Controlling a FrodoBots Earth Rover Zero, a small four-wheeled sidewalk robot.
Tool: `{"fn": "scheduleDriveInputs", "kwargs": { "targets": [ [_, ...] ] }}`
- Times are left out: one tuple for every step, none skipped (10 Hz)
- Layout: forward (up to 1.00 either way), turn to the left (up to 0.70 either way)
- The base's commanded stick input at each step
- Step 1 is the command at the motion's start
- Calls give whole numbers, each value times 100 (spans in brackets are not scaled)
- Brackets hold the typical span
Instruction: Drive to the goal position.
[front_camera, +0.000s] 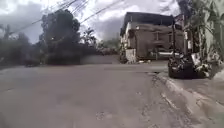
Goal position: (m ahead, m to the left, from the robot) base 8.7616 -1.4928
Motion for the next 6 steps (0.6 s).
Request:
{"fn": "scheduleDriveInputs", "kwargs": {
  "targets": [
    [100,0],
    [100,-2],
    [100,-26],
    [100,-36],
    [100,-37],
    [100,-37]
  ]
}}
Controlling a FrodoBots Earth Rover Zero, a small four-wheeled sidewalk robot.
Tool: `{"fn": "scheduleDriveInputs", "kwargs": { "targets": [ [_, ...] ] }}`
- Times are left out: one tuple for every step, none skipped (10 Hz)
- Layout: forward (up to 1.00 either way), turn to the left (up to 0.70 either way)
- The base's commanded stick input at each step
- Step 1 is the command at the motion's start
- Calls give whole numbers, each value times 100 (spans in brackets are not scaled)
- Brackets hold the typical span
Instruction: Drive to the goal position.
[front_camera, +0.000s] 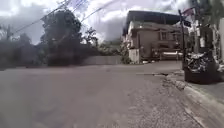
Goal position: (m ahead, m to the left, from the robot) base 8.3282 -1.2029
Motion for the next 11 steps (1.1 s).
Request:
{"fn": "scheduleDriveInputs", "kwargs": {
  "targets": [
    [100,-37],
    [100,-37],
    [100,-34],
    [100,-14],
    [100,0],
    [100,0],
    [100,0],
    [100,0],
    [100,0],
    [100,0],
    [100,0]
  ]
}}
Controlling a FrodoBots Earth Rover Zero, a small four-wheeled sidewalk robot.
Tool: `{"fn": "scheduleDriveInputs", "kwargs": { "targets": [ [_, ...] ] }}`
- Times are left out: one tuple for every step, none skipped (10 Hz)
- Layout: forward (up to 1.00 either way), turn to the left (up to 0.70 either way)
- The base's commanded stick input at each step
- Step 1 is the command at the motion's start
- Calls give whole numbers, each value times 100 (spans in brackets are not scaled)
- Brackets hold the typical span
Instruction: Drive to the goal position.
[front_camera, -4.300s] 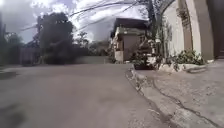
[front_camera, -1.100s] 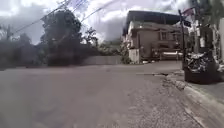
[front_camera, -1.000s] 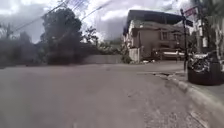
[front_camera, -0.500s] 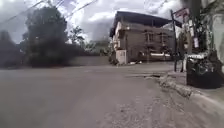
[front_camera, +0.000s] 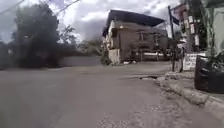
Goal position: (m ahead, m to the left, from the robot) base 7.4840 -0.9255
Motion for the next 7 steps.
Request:
{"fn": "scheduleDriveInputs", "kwargs": {
  "targets": [
    [100,0],
    [100,0],
    [100,0],
    [100,0],
    [100,0],
    [100,0],
    [100,0]
  ]
}}
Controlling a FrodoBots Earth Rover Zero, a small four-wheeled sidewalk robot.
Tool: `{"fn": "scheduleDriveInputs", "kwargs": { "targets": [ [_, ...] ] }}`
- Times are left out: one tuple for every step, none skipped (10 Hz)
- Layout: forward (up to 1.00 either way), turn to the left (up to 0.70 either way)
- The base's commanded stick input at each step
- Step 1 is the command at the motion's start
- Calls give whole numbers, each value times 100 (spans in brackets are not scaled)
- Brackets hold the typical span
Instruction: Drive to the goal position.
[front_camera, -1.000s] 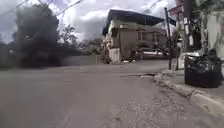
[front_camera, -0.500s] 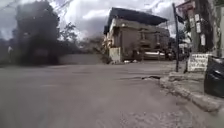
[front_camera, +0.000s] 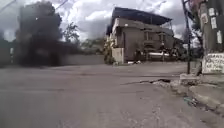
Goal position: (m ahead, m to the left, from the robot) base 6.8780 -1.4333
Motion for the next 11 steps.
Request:
{"fn": "scheduleDriveInputs", "kwargs": {
  "targets": [
    [100,0],
    [100,0],
    [100,-5],
    [100,-20],
    [100,-35],
    [100,-35],
    [100,-35],
    [100,-35],
    [100,-35],
    [100,-34],
    [100,-28]
  ]
}}
